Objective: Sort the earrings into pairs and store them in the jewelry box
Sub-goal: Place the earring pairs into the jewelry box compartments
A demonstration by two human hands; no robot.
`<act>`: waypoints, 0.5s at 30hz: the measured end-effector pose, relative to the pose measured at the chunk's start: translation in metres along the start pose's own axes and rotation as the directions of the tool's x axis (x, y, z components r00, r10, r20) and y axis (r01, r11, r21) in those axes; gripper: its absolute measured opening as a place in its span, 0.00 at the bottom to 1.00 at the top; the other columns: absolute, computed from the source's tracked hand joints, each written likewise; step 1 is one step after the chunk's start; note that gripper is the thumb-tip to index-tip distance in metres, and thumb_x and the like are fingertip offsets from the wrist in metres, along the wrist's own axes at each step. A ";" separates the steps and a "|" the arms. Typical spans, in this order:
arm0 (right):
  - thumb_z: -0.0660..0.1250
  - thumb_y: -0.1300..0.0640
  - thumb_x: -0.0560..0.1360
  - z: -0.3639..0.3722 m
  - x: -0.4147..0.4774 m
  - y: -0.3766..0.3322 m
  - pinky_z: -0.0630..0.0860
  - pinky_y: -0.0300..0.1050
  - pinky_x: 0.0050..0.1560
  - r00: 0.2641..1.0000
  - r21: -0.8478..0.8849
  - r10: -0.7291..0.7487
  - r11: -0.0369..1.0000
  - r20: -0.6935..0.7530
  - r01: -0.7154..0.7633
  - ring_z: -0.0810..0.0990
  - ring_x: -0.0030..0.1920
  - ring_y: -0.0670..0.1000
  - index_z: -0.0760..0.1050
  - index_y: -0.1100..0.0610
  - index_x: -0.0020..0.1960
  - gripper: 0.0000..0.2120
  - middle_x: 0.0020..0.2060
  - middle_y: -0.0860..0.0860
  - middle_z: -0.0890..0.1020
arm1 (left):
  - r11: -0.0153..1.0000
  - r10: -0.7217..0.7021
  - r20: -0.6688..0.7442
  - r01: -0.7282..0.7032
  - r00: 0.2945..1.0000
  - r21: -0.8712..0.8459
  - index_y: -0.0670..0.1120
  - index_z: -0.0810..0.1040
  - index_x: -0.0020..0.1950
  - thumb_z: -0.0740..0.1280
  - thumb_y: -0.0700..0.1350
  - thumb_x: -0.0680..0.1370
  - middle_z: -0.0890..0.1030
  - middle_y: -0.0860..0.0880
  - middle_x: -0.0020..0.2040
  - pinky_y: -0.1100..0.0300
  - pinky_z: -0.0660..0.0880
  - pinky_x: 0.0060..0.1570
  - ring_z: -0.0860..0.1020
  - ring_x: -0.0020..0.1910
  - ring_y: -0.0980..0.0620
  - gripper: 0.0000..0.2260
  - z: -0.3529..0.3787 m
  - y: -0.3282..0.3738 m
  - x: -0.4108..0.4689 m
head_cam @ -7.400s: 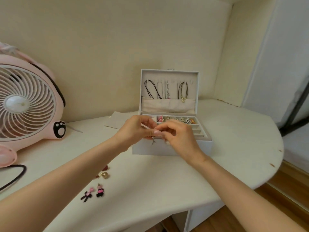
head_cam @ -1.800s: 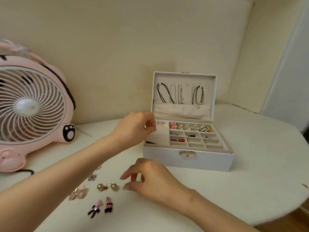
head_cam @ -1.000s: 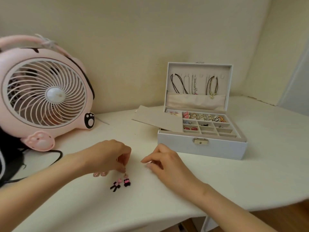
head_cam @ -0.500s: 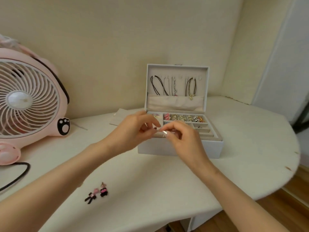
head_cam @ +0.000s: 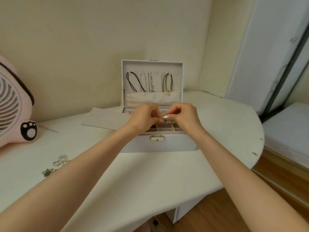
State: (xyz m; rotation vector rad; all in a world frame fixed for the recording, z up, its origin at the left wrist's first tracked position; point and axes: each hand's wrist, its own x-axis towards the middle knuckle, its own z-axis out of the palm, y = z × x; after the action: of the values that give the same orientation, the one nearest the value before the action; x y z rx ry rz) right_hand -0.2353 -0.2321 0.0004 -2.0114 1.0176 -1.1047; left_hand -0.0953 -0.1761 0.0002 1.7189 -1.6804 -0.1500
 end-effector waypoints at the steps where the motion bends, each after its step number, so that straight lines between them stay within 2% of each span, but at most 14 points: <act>1: 0.75 0.66 0.66 -0.001 0.001 0.002 0.75 0.38 0.45 1.000 0.007 0.009 1.000 -0.002 -0.009 0.79 0.39 0.47 0.81 0.58 0.38 0.06 0.36 0.50 0.81 | 1.000 -0.012 0.003 0.012 1.000 0.005 0.44 0.79 0.41 0.74 0.45 0.70 0.77 0.51 0.34 0.60 0.67 0.35 0.71 0.33 0.55 0.06 0.001 0.000 0.003; 3: 0.75 0.67 0.66 -0.001 0.002 0.005 0.76 0.39 0.46 0.999 0.008 0.037 0.999 0.005 -0.037 0.79 0.39 0.47 0.82 0.60 0.40 0.05 0.38 0.53 0.82 | 1.000 -0.027 0.006 0.027 1.000 0.011 0.46 0.79 0.40 0.73 0.45 0.70 0.77 0.51 0.34 0.59 0.68 0.36 0.73 0.35 0.54 0.05 0.004 0.000 0.007; 8: 0.75 0.66 0.66 -0.001 0.002 0.007 0.77 0.40 0.47 0.997 -0.002 0.072 0.997 0.014 -0.072 0.80 0.40 0.48 0.83 0.62 0.41 0.05 0.38 0.54 0.83 | 0.999 -0.045 0.011 0.045 0.999 -0.010 0.49 0.79 0.42 0.71 0.42 0.72 0.82 0.49 0.41 0.51 0.76 0.48 0.79 0.44 0.50 0.03 0.013 -0.006 0.007; 12: 0.74 0.66 0.67 0.000 0.004 0.007 0.73 0.36 0.42 0.992 -0.034 0.121 0.992 0.043 -0.120 0.78 0.39 0.48 0.83 0.62 0.43 0.05 0.38 0.54 0.82 | 0.999 -0.045 0.019 0.046 0.999 -0.027 0.47 0.78 0.41 0.72 0.41 0.71 0.82 0.48 0.41 0.48 0.77 0.48 0.79 0.43 0.48 0.04 0.012 -0.005 0.005; 15: 0.73 0.67 0.68 0.002 0.006 0.009 0.75 0.40 0.47 0.988 -0.116 0.145 0.983 0.050 -0.139 0.78 0.44 0.50 0.83 0.61 0.41 0.04 0.41 0.54 0.83 | 0.999 -0.043 0.046 0.043 0.998 -0.017 0.48 0.78 0.38 0.73 0.40 0.70 0.82 0.48 0.39 0.47 0.77 0.49 0.79 0.42 0.48 0.05 0.010 -0.004 0.005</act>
State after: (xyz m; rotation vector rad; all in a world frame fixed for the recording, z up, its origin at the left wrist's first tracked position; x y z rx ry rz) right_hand -0.2344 -0.2415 -0.0050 -2.0113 1.1964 -0.9263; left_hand -0.0968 -0.1848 -0.0074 1.7512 -1.6706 -0.2250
